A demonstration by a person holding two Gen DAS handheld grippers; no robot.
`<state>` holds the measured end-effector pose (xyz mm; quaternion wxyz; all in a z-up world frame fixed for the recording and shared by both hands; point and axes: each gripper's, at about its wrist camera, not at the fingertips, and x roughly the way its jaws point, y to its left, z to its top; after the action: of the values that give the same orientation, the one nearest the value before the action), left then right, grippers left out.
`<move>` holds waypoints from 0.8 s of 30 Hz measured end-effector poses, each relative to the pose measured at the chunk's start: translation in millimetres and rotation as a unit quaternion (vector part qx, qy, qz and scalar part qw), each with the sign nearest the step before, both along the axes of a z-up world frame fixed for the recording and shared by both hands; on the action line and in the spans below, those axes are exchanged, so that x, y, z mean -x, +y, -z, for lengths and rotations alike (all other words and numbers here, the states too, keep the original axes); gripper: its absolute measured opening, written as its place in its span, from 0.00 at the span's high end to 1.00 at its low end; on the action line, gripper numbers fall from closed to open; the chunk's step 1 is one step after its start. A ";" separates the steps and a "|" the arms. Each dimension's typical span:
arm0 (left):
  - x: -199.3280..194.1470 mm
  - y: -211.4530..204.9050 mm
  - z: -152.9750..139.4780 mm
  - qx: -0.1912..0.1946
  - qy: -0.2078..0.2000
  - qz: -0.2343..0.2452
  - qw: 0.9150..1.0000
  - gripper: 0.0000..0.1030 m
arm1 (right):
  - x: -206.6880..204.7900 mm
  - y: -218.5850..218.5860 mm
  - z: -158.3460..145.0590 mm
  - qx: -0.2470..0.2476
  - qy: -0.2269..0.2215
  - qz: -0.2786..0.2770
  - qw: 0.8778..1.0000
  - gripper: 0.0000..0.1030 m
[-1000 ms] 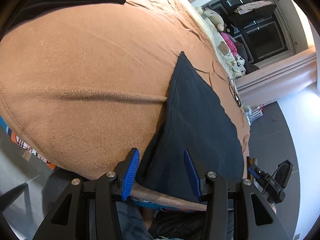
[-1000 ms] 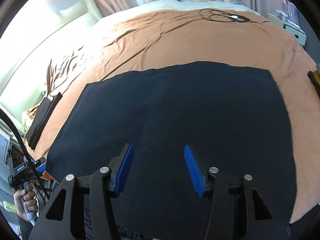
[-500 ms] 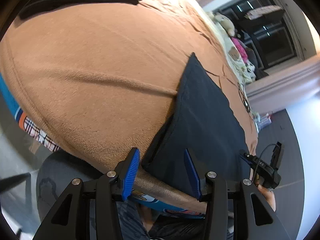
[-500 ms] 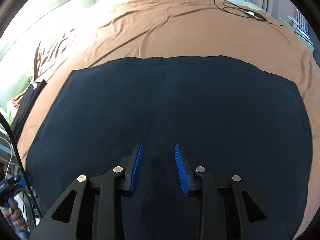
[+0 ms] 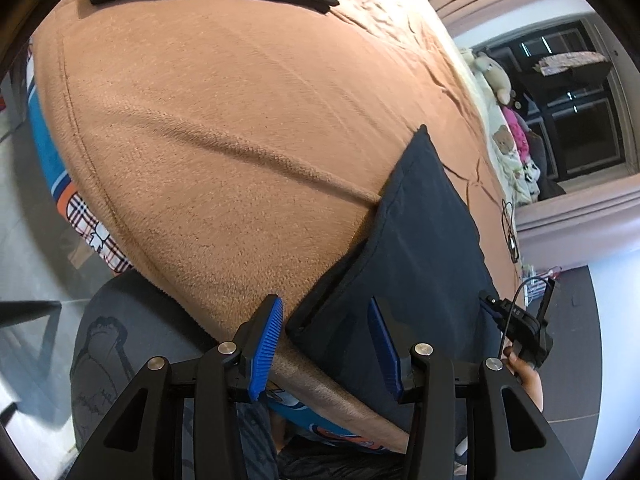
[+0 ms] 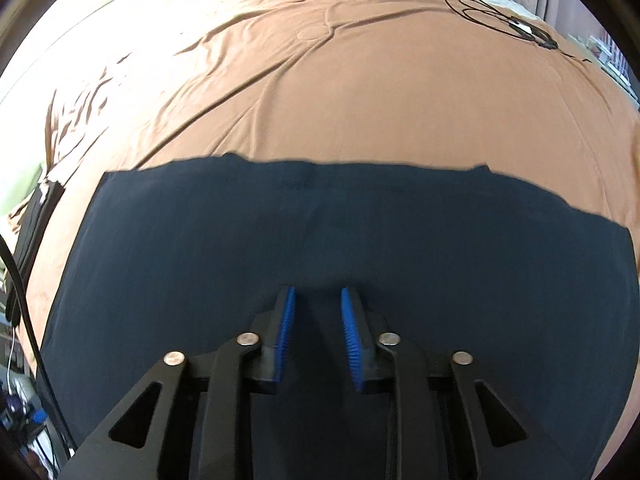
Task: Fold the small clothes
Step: 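Close the right gripper on the black shirt while the left gripper closes beside it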
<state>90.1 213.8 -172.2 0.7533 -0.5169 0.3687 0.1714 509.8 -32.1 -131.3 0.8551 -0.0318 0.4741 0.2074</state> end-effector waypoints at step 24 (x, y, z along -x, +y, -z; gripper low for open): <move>6.9 -2.0 4.4 0.047 -0.024 0.006 0.999 0.54 | 1.6 -5.2 -17.4 -0.041 0.023 -0.005 0.999 0.91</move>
<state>83.3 211.8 -176.6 0.7375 -0.5536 0.3619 0.1368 508.2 -37.3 -113.8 0.8436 0.0056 0.4846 0.2314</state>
